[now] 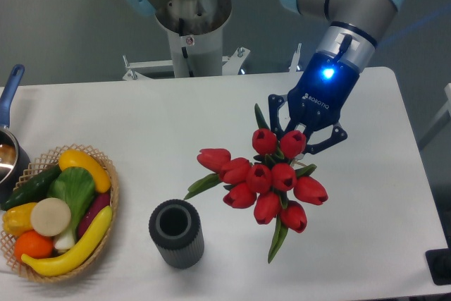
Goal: Insert the flowers into the vase
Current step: 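Hold the red tulip bunch by the stems with the gripper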
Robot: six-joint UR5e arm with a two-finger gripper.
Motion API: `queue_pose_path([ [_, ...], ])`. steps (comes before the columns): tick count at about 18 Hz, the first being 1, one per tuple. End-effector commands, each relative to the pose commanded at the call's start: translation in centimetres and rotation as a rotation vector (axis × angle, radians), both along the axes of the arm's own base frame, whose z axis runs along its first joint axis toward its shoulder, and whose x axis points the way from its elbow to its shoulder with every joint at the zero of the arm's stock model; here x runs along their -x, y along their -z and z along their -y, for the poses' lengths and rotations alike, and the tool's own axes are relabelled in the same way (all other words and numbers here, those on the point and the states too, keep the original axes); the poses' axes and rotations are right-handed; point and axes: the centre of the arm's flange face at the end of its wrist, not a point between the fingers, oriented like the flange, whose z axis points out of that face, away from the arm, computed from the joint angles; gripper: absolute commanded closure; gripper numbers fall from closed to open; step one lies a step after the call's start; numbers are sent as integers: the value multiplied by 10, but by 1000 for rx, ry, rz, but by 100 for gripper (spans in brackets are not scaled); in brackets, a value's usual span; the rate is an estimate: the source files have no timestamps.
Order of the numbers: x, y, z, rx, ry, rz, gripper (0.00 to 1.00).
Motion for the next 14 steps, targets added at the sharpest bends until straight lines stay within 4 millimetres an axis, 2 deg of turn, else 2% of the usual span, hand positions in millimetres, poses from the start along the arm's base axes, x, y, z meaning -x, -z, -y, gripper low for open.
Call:
queue_pose_path([
  [5, 0, 1, 1, 1, -2, 1, 78],
  [14, -9, 2, -10, 2, 20, 6, 78],
])
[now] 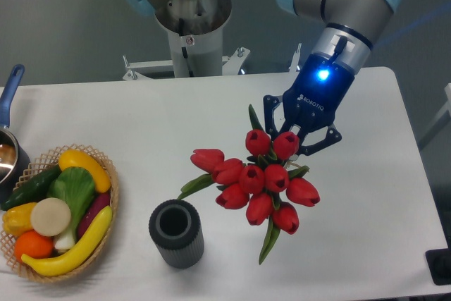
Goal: Insert the flowers into the vase
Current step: 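Hold the red tulip bunch by the stems with the gripper, then carry the tulips over the dark grey vase, stems pointing down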
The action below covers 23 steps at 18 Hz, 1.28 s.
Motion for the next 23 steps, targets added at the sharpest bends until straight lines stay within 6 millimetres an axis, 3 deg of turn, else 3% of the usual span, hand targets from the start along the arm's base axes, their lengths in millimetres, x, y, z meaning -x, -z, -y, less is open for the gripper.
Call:
queue_pose_path([
  [4, -9, -7, -16, -106, 64, -22, 78],
  [13, -27, 2, -44, -380, 248, 57, 78],
  [19, -55, 10, -74, -408, 327, 71, 78],
  [23, -63, 26, -94, -424, 372, 77, 78],
])
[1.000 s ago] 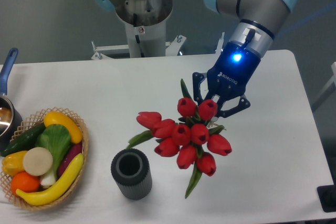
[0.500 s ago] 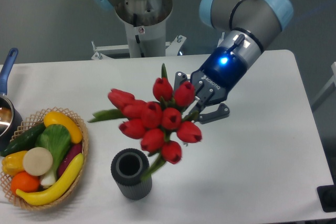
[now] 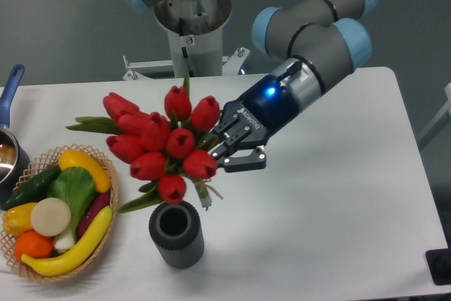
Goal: Insert the flowers into the vase
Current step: 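Carry the tulips over the dark grey vase, stems pointing down, then lower the tulip stems into the vase opening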
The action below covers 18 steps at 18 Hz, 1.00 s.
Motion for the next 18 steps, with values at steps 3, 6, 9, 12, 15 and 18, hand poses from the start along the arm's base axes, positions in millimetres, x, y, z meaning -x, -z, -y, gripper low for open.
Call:
queue_pose_path([
  [3, -5, 10, -7, 10, 14, 15, 78],
  [6, -13, 20, -14, 19, 31, 30, 78],
  [9, -13, 35, -14, 36, 31, 55, 78],
  [12, -12, 51, -16, 50, 32, 77, 78],
  [15, -8, 67, -20, 65, 33, 98, 78],
  [18, -7, 84, -21, 82, 33, 122, 77],
])
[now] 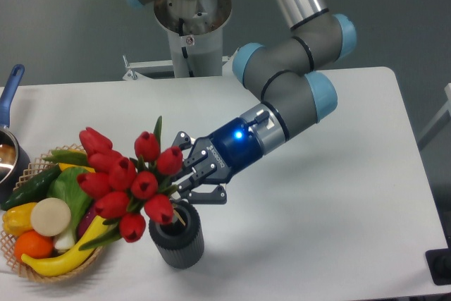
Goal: Insert the flowers into the vase
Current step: 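Lower the tulip stems into the vase opening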
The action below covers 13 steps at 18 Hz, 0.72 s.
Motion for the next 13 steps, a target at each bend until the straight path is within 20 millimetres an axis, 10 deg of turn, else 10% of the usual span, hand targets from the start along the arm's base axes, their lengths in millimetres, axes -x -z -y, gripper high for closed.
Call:
queue_pose_path([
  [13, 4, 58, 4, 27, -4, 36, 74],
])
